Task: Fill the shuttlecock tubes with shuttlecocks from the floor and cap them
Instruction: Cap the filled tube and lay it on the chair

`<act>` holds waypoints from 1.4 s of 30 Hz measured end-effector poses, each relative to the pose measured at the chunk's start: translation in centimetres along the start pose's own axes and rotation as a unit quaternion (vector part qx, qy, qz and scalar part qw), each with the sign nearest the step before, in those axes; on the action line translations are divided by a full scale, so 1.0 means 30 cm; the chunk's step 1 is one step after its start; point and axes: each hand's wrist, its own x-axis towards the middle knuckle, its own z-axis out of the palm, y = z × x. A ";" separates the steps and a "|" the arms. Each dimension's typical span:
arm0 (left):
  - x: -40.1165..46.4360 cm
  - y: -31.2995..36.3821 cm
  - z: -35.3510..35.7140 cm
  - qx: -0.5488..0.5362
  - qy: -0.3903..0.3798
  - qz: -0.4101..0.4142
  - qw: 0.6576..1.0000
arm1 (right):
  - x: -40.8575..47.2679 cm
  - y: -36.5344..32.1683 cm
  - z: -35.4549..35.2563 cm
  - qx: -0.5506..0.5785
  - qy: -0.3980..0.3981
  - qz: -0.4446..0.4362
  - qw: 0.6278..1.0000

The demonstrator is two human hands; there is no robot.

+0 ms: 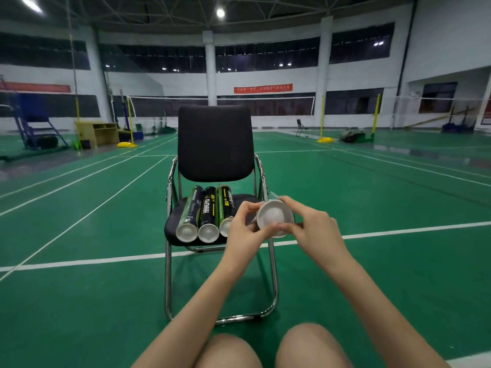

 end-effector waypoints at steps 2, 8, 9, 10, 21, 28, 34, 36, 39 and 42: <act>0.018 -0.013 -0.002 0.010 0.002 0.017 1.000 | 0.021 0.023 0.024 0.017 0.005 -0.002 1.000; 0.066 -0.140 -0.052 0.049 0.027 0.016 0.998 | 0.079 0.112 0.203 0.097 -0.039 0.050 0.993; 0.075 -0.172 -0.063 0.057 0.037 0.010 0.998 | 0.089 0.124 0.235 0.111 -0.045 0.055 0.991; 0.085 -0.202 -0.073 0.066 0.047 0.006 0.997 | 0.103 0.136 0.267 0.122 -0.052 0.058 0.989; 0.297 -0.477 -0.168 0.364 0.027 0.002 0.931 | 0.265 0.283 0.520 0.279 -0.108 0.109 0.948; 0.492 -0.575 -0.244 0.555 0.024 -0.027 0.831 | 0.447 0.377 0.667 0.340 -0.122 0.146 0.921; 0.540 -0.663 -0.286 0.666 0.047 -0.055 0.743 | 0.527 0.448 0.790 0.321 -0.117 0.138 0.930; 0.534 -0.692 -0.284 0.674 0.067 -0.041 0.735 | 0.526 0.475 0.827 0.306 -0.114 0.133 0.936; 0.520 -0.716 -0.278 0.678 0.080 -0.021 0.730 | 0.511 0.488 0.861 0.291 -0.105 0.130 0.942; 0.510 -0.724 -0.278 0.677 0.086 -0.005 0.731 | 0.505 0.489 0.861 0.244 -0.114 0.116 0.956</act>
